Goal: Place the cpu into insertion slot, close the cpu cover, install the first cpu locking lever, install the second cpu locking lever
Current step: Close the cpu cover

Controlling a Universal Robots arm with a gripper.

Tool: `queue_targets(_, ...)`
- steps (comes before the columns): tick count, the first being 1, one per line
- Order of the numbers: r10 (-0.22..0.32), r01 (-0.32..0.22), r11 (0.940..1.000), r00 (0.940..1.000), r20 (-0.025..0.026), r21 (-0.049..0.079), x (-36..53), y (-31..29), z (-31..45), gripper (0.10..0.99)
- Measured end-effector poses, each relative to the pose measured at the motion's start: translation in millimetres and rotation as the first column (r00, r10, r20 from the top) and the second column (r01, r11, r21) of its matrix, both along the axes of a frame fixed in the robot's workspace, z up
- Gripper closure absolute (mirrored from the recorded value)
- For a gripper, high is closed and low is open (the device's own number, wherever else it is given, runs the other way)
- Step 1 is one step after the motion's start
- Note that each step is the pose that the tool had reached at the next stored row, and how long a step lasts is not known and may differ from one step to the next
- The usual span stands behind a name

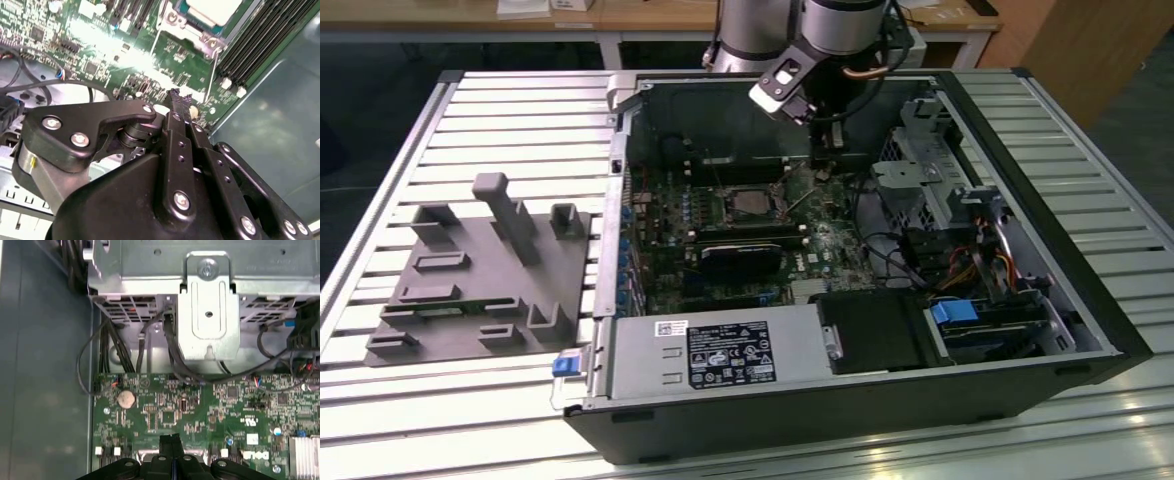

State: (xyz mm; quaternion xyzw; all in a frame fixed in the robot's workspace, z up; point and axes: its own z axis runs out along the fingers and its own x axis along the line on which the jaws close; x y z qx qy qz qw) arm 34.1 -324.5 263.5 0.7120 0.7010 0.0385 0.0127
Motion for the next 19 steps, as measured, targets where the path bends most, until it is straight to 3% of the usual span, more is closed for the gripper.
queue_targets(7, 0.0, 0.0, 1.0, 1.0, -0.0004, 0.0, 10.4, 0.0, -0.5, 0.98)
queue_targets(19, -0.003, 0.003, 1.0, 1.0, -0.0005, 0.0, 12.0, 0.0, -11.6, 0.98)
